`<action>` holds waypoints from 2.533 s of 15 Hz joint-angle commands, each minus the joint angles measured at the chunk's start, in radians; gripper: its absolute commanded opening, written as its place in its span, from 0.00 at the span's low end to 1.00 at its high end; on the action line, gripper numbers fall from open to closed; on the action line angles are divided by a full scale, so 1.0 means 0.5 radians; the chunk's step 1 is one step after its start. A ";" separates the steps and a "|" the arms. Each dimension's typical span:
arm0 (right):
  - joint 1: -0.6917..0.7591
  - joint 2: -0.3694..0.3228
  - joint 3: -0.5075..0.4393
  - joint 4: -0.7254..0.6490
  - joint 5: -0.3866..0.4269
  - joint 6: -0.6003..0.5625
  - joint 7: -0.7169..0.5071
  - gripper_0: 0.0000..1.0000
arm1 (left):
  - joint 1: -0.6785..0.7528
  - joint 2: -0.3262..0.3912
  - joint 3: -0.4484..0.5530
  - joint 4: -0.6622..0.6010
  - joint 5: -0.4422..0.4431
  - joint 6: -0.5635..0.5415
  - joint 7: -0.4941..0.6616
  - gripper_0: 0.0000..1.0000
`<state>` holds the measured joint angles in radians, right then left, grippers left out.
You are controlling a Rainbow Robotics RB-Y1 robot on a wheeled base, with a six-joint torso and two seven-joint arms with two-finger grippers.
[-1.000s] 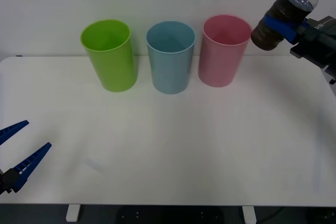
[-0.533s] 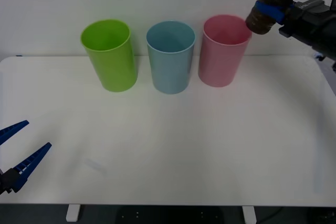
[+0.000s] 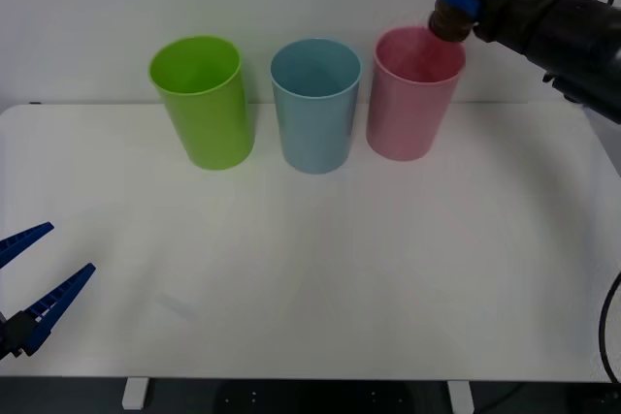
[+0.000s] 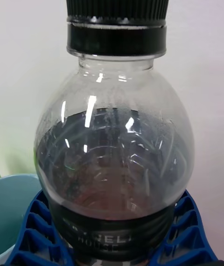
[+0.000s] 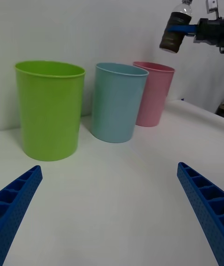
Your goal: Grasp the object on the table and drop it into the matching bin: aluminum can to the light blue bin, PET bottle to the pink bin.
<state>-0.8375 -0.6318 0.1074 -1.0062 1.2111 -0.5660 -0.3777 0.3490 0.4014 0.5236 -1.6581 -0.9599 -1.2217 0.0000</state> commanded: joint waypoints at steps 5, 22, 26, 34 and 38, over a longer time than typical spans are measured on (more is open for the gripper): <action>-0.193 0.211 0.000 0.267 0.173 0.150 0.056 0.00 | 0.000 0.000 0.000 0.000 0.000 0.000 0.000 1.00; -0.187 0.242 -0.022 0.264 0.152 0.132 0.188 1.00 | 0.000 0.000 0.000 0.000 0.000 0.000 0.000 1.00; -0.147 0.230 -0.101 0.233 0.103 -0.003 0.200 1.00 | 0.000 0.000 0.000 0.000 0.000 0.000 0.000 1.00; 0.362 0.168 -0.206 -0.408 0.048 0.000 0.169 1.00 | 0.000 0.000 0.000 0.000 0.000 0.000 0.000 1.00; 0.675 0.086 -0.218 -0.730 -0.051 -0.003 0.169 1.00 | 0.000 0.000 0.000 0.000 0.000 0.000 0.000 1.00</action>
<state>-0.5280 -0.5820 -0.0004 -1.3457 1.1941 -0.5667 -0.2929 0.3491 0.4014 0.5236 -1.6581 -0.9599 -1.2217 0.0000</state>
